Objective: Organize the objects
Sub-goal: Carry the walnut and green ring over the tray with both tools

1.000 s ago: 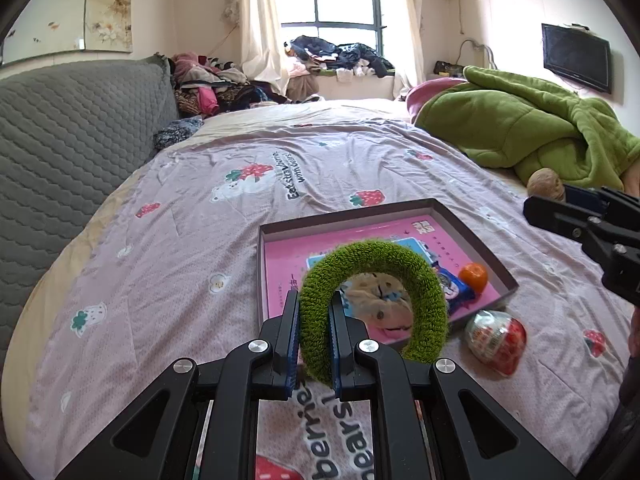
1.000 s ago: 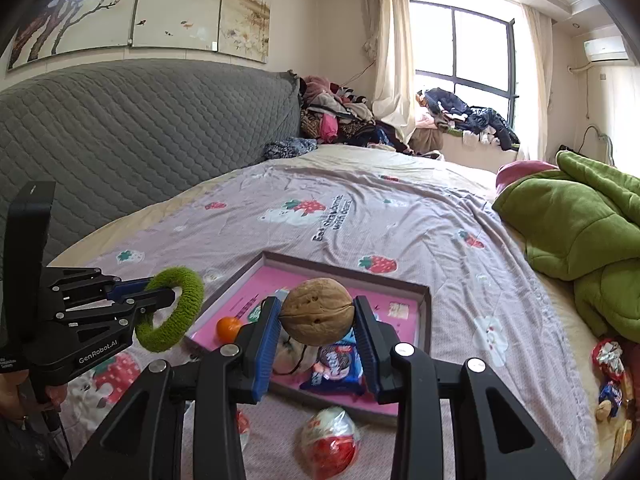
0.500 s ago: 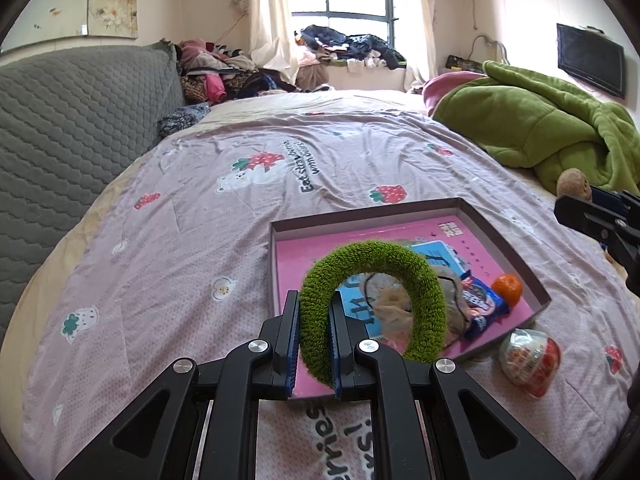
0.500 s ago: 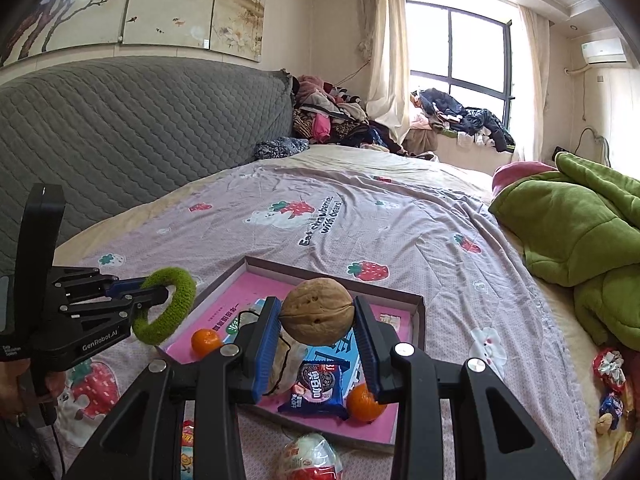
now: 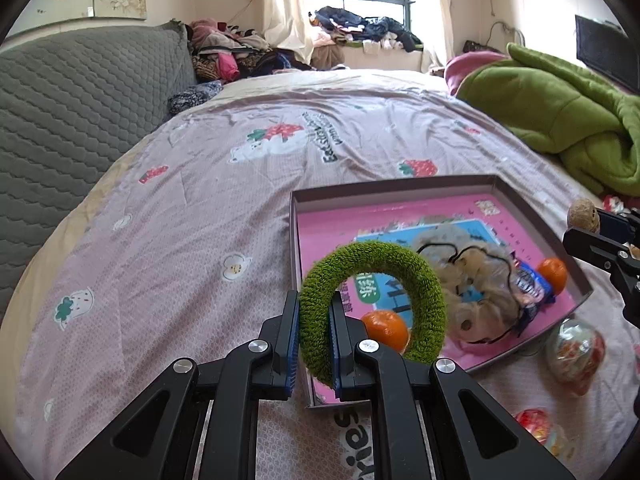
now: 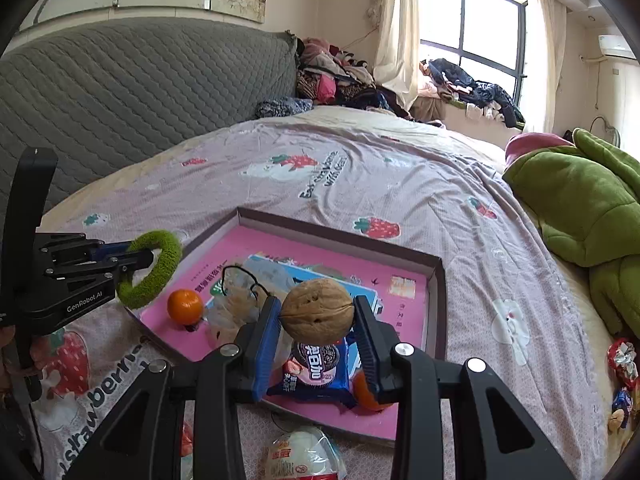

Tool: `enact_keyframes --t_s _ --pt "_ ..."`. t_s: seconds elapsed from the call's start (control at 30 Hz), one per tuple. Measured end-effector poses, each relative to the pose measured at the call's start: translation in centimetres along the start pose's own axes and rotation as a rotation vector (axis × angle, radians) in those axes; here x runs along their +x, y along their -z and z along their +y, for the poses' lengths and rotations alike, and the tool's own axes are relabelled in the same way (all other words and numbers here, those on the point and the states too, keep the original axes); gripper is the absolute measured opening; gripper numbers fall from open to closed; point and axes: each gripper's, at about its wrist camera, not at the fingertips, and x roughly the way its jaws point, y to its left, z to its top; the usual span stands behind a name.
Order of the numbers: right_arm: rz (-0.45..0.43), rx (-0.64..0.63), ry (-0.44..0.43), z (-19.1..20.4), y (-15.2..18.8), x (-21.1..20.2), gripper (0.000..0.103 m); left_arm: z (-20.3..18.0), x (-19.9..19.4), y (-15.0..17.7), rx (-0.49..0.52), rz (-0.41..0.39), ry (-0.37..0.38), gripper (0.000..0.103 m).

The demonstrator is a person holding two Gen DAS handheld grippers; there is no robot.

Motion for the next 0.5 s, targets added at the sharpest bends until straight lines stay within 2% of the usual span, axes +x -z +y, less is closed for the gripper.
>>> enact_keyframes --t_s 0.17,0.5 --pt "0.035 -0.013 -0.006 0.6 0.7 1.4 0.037 -0.3 1.4 0.7 0.006 0.038 -0.003 0.013" --pt "0.084 -0.050 -0.010 1.9 1.9 3.5 0.037 -1.4 2.3 1.5 0.043 0.048 0.013 0.013"
